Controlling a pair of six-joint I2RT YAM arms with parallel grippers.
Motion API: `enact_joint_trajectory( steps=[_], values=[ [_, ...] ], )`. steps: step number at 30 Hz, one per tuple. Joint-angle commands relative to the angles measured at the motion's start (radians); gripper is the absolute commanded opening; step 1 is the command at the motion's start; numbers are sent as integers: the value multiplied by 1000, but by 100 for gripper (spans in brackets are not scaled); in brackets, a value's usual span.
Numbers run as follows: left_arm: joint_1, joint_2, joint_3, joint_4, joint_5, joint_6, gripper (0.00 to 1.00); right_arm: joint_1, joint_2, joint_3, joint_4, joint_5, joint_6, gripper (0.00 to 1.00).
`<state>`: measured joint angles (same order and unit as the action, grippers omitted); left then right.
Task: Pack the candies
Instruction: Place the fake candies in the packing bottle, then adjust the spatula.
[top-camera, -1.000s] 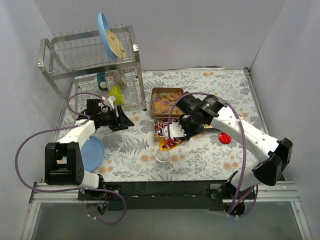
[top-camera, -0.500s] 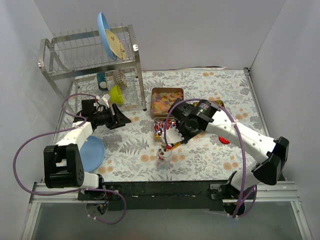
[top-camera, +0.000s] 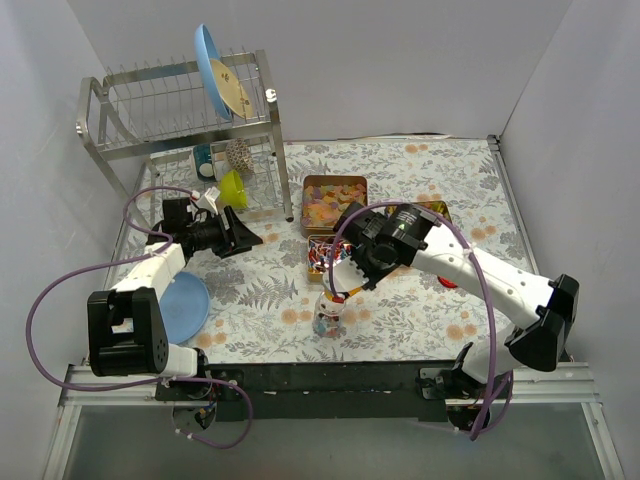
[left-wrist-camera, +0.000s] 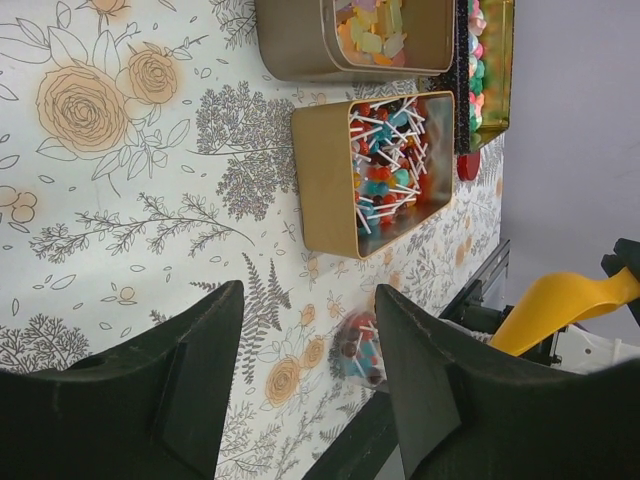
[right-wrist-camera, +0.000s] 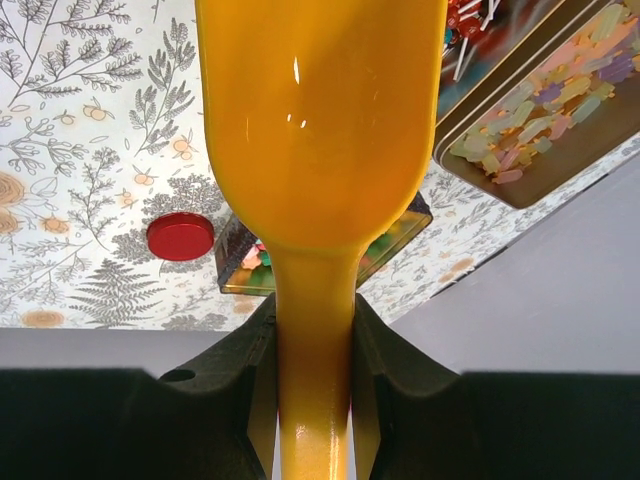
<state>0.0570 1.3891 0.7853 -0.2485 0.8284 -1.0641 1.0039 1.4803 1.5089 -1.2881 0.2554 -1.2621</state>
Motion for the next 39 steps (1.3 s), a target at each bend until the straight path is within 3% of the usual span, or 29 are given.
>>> enact_joint_trajectory(
  steps=[1,6,9,12,13,19,23,29,39],
  values=[
    [4,-19,3,29,49,-5,55,13,-64,-9,-17,68,-62,1],
    [6,-32,-8,28,67,-4,55,10,-97,7,-10,50,-43,1],
    [4,-36,-18,28,92,-4,44,-28,-92,54,12,-42,30,1],
    [3,-45,-34,63,187,-29,3,-83,-75,47,47,-100,116,1],
    [0,-50,-38,80,219,-43,0,-111,-68,42,58,-117,144,1],
    [-111,-68,-38,239,389,-198,0,-162,29,-7,148,-220,312,1],
    [-177,-59,-20,242,387,-203,0,-162,127,86,164,-310,339,1],
    [-178,-7,9,242,361,-206,0,-157,244,315,125,-398,365,1],
    [-178,21,-14,272,318,-188,0,-152,181,404,113,-599,356,1]
  ],
)
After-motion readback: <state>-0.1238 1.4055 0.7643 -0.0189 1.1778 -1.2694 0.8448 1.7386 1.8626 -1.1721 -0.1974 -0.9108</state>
